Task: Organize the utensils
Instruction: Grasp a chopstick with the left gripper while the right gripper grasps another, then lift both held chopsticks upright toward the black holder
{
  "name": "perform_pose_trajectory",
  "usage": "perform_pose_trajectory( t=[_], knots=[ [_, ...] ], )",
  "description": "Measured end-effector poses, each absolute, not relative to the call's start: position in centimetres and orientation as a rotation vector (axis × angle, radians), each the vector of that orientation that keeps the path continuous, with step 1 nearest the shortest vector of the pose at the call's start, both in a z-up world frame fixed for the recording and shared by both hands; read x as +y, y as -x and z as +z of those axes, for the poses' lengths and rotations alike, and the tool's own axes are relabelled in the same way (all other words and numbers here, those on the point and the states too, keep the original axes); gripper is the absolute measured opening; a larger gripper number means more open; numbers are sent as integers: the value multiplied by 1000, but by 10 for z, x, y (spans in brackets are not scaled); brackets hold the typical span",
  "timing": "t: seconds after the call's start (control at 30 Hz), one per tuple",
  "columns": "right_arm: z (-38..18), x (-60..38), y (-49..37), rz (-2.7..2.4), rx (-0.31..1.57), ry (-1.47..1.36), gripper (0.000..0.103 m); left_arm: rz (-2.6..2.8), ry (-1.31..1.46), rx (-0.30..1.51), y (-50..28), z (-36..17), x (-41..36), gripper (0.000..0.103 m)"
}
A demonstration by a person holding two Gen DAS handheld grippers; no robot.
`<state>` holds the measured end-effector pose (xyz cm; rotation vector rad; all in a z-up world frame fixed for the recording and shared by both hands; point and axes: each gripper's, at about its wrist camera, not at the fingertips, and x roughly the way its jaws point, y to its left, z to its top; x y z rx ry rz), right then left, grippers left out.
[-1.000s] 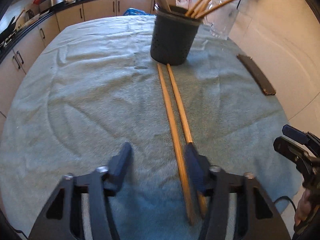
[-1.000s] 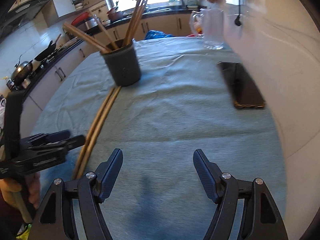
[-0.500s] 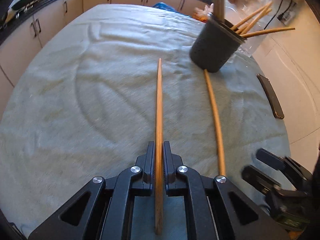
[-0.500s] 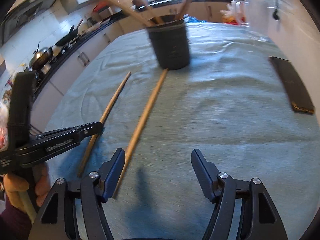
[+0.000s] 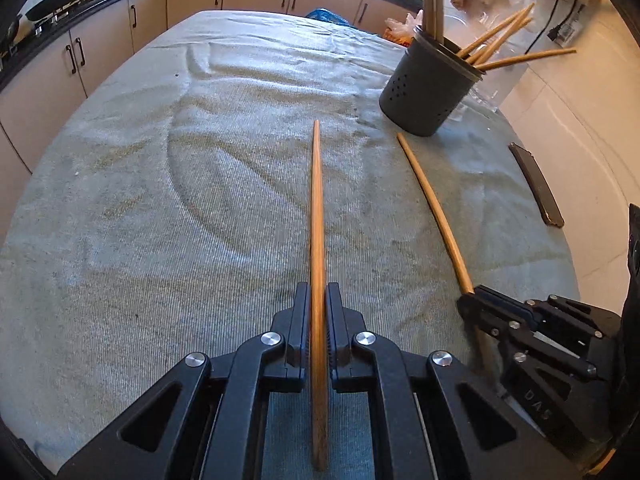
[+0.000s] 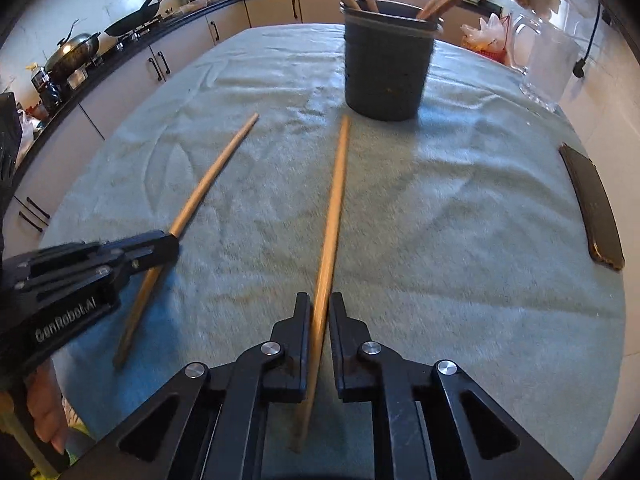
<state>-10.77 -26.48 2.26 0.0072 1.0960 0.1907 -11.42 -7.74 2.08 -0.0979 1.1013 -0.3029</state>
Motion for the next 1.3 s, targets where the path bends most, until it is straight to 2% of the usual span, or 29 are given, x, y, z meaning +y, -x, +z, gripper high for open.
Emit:
perform_pose_trajectory(
  t=[0.13, 0.2, 0.27, 0.33, 0.53, 0.6, 0.67, 0.77, 1.03, 1.2, 1.23, 1.27, 1.3],
  knots=[
    [25, -278, 131, 190, 1119, 0, 10, -328, 103, 1112, 123, 21, -73, 7],
    [26, -283, 143, 216, 1139, 5, 16, -345, 104, 1127, 124, 21, -72, 8],
    [26, -284, 148, 232, 1147, -2, 44, -378, 130, 1148, 124, 22, -70, 16],
    [26, -280, 151, 226, 1146, 25, 52, -401, 157, 1165, 124, 25, -67, 26],
    [27, -270, 133, 214, 1127, 63, 52, -408, 138, 1228, 103, 26, -69, 30],
    [25, -274, 118, 209, 1129, 60, 51, -412, 108, 1255, 89, 26, -73, 30],
    [22, -280, 100, 183, 1134, 58, 36, -417, 100, 1269, 72, 24, -78, 30],
    [23, -288, 71, 155, 1134, 48, 27, -415, 87, 1276, 49, 24, -86, 30],
    [21, -287, 8, 118, 1126, 63, 24, -453, 104, 1250, 4, 22, -101, 29],
    [22, -282, -8, 115, 1094, 49, 24, -472, 110, 1203, 6, 20, -100, 29],
    [22, -281, -10, 115, 1082, 47, 20, -464, 97, 1188, 8, 20, -101, 23],
    [22, -279, -10, 121, 1071, 44, 9, -447, 77, 1173, 9, 20, -102, 15],
    [22, -277, -10, 124, 1067, 44, 8, -447, 64, 1171, 12, 19, -101, 6]
  ],
)
